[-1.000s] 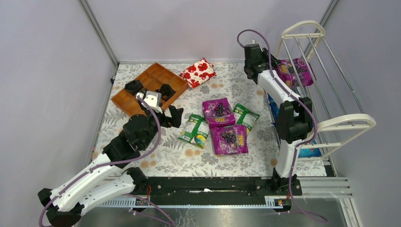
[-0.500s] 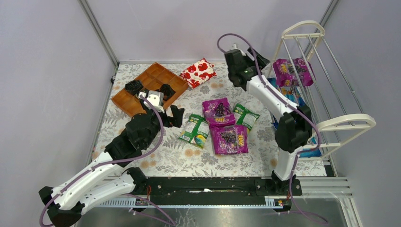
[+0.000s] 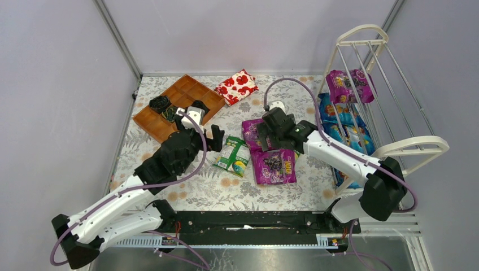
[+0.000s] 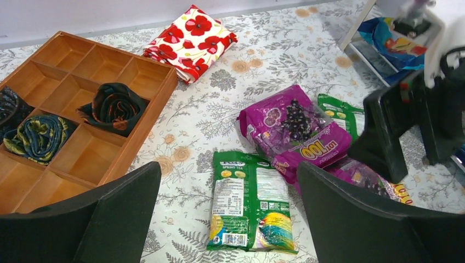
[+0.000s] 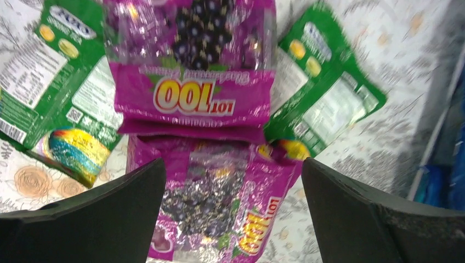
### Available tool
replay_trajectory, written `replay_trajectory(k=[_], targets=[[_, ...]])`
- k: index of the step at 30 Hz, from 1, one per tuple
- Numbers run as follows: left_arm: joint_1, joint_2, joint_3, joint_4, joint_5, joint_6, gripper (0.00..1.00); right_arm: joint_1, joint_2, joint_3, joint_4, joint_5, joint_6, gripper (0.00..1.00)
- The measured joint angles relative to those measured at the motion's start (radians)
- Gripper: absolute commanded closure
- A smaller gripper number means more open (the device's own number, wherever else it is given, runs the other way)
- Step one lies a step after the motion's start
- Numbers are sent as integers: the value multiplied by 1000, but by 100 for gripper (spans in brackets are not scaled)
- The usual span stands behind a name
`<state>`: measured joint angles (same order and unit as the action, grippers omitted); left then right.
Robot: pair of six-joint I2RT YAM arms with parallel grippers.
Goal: Place and organize the candy bags onto the shelf
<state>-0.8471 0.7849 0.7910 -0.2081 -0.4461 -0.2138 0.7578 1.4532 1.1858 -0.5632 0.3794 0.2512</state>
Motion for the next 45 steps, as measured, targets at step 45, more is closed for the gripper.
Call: replay_trajectory(k=[45], targets=[[0, 253, 64, -301, 189, -636, 5, -37, -195, -423, 453, -736, 232, 0]])
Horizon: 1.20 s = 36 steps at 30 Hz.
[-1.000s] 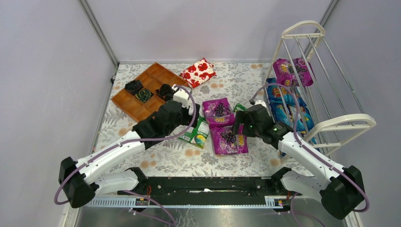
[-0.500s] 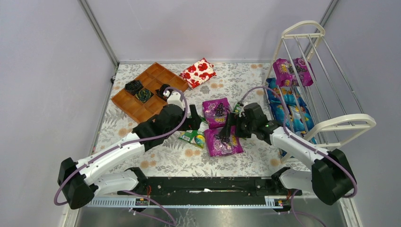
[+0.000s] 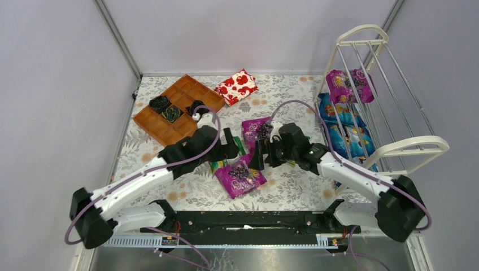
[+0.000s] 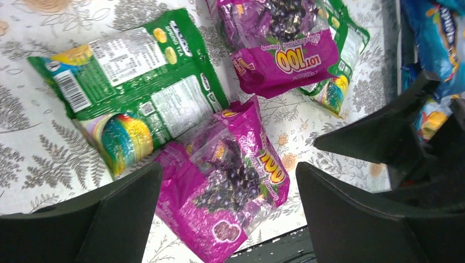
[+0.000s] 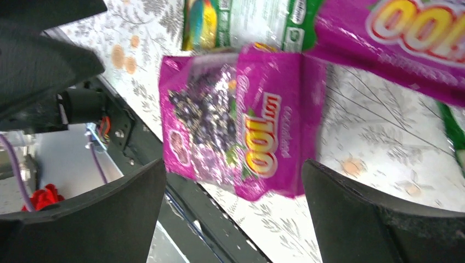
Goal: Place and organize the candy bags onto the shelf
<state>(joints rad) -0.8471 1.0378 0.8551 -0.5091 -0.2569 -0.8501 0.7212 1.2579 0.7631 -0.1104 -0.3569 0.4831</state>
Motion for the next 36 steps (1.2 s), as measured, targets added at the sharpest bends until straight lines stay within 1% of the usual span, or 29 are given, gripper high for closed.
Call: replay_trajectory(k=[2, 4, 6, 8, 9, 12, 16, 18, 22, 25, 26, 29, 32, 35, 36], targets=[[0, 72, 48, -16, 35, 18, 9, -13, -56, -28, -36, 9, -30, 0], [0, 176, 124, -26, 65, 46, 17, -37, -121, -70, -66, 18, -49, 0], [0, 291, 218, -49, 79, 80, 21, -62, -174, -113, -87, 23, -60, 0], [0, 420, 325, -68, 84, 125, 28, -84, -230, -161, -108, 29, -63, 0], [0, 476, 363, -68, 90, 146, 29, -92, -258, -184, -122, 35, -63, 0], [0, 594, 422, -66, 124, 195, 29, -97, -304, -216, -148, 52, -61, 0], [2, 695, 439, -66, 186, 234, 25, -99, -331, -229, -154, 70, -61, 0], [2, 726, 440, -67, 203, 244, 28, -99, -332, -229, -154, 79, -61, 0], [2, 751, 435, -63, 224, 249, 47, -99, -332, -229, -159, 86, -62, 0], [-3, 751, 412, -35, 239, 248, 62, -100, -331, -229, -162, 85, -68, 0], [-5, 751, 402, -28, 242, 248, 66, -100, -327, -229, -162, 85, -70, 0], [-9, 751, 377, -8, 247, 248, 66, -100, -299, -226, -162, 85, -79, 0], [-11, 750, 360, 4, 247, 251, 55, -100, -264, -223, -162, 84, -85, 0], [-11, 750, 360, 6, 251, 255, 55, -100, -250, -223, -162, 84, -87, 0], [-11, 750, 357, 9, 253, 256, 57, -100, -249, -223, -162, 84, -87, 0]])
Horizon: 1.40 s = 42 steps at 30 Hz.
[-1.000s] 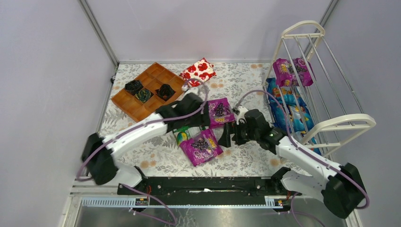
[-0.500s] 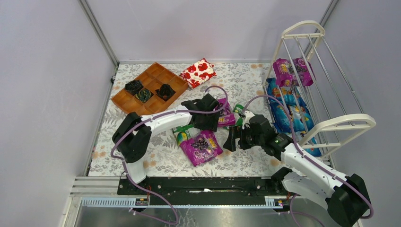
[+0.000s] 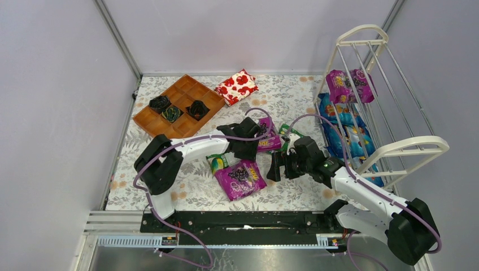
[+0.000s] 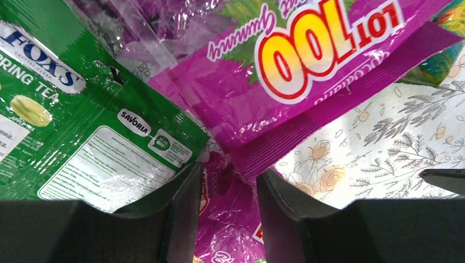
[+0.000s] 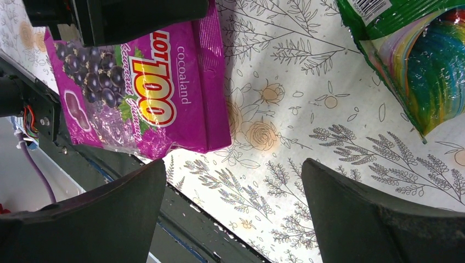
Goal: Place and organize the candy bags onto the shelf
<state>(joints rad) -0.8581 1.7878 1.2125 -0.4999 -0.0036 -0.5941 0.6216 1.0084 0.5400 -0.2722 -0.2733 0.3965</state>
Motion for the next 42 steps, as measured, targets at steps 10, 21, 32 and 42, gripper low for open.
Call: replay_trajectory(k=[10, 21, 32, 42], targets=[[-1, -14, -34, 2, 8, 22, 100, 0, 0, 0, 3, 0, 0, 0], [-4, -296, -166, 148, 55, 77, 100, -3, 14, 20, 81, -123, 66, 0], [-4, -399, -274, 316, 127, 57, 100, -6, 129, 53, 329, -268, 183, 0], [-3, -399, -307, 407, 177, -38, 100, 70, 189, 31, 437, -153, 150, 0]])
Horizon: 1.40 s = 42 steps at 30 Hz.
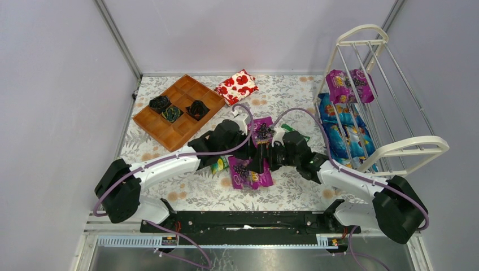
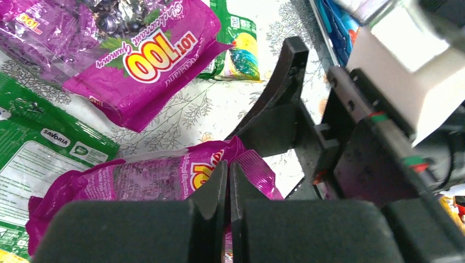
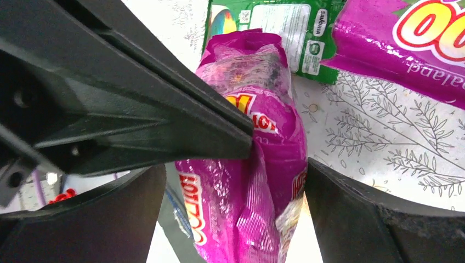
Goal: Place and organize the candy bags onto the shelf
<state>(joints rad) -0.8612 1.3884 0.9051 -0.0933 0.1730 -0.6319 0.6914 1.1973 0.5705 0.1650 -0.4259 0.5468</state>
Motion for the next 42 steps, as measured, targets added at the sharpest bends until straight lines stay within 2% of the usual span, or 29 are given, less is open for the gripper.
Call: replay_trajectory(k=[7, 22, 28, 32, 34, 36, 39, 42], targets=[[14, -1, -5, 40, 19, -43, 100, 35, 11, -80, 113, 102, 24, 0], [58, -6, -31, 92, 58, -128, 100, 70, 69, -145, 301, 120, 57, 1], [65, -6, -31, 97, 74, -141, 100, 77, 98, -147, 320, 123, 56, 18], [71, -7, -31, 97, 79, -147, 100, 78, 98, -148, 320, 130, 55, 26], [74, -8, -31, 97, 82, -148, 94, 79, 97, -148, 320, 130, 54, 30], [77, -8, -31, 97, 87, -149, 79, 79, 97, -148, 320, 128, 55, 34], [83, -13, -31, 105, 96, -151, 63, 80, 95, -148, 319, 126, 56, 40], [91, -35, -31, 101, 96, -141, 48, 80, 88, -148, 311, 127, 59, 41]])
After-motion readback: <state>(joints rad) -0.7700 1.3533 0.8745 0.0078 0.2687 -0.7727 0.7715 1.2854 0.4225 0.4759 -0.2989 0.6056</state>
